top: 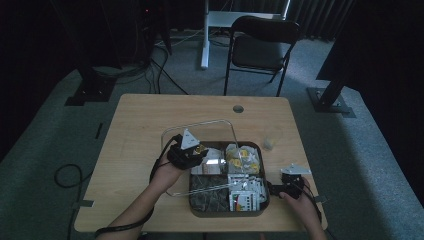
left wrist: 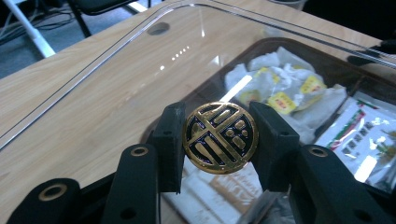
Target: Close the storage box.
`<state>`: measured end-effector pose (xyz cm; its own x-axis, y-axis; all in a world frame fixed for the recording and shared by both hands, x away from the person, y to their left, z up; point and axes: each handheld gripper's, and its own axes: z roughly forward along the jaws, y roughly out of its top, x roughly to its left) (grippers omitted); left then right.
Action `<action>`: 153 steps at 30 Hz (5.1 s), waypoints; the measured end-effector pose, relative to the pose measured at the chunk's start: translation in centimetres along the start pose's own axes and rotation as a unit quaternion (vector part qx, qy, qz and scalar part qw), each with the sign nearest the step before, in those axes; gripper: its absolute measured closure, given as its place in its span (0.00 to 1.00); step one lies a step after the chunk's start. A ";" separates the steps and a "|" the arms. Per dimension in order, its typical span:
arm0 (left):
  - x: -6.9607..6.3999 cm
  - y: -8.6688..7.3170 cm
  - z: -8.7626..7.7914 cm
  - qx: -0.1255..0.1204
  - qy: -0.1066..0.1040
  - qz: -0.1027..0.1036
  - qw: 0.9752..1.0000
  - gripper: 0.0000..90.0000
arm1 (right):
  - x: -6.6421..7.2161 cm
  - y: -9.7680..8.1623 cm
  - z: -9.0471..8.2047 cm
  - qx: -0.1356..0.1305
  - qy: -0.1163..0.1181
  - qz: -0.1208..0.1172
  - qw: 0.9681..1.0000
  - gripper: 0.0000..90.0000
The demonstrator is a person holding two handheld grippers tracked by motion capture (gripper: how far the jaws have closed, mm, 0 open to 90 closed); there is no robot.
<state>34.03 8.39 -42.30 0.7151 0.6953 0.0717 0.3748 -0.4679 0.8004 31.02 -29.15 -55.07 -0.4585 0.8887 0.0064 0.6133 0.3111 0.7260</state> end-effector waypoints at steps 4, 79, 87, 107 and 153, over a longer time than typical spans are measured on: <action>-0.9 0.3 0.6 0.002 -0.013 0.008 1.000 0.65 | 0.0 0.0 0.0 0.000 0.000 0.000 1.000 0.14; -7.4 -1.0 6.7 0.043 -0.063 0.051 0.996 0.65 | 0.0 0.0 0.0 0.000 0.001 0.001 1.000 0.14; -7.4 -1.1 6.8 0.033 -0.061 0.064 0.996 0.65 | 0.0 0.0 0.0 0.000 0.000 0.001 1.000 0.14; -7.0 -1.2 6.8 0.035 -0.075 0.065 0.994 0.65 | 0.0 0.0 0.0 0.000 0.000 0.001 1.000 0.14; -0.7 -2.8 3.4 -0.031 -0.054 -0.025 0.998 0.01 | 0.0 0.0 0.0 0.000 0.000 0.001 1.000 0.14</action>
<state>34.47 7.39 -46.64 0.7566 0.6531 -0.0309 0.3768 -0.3970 0.8369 31.01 -29.14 -55.08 -0.4580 0.8889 0.0075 0.6142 0.3103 0.7256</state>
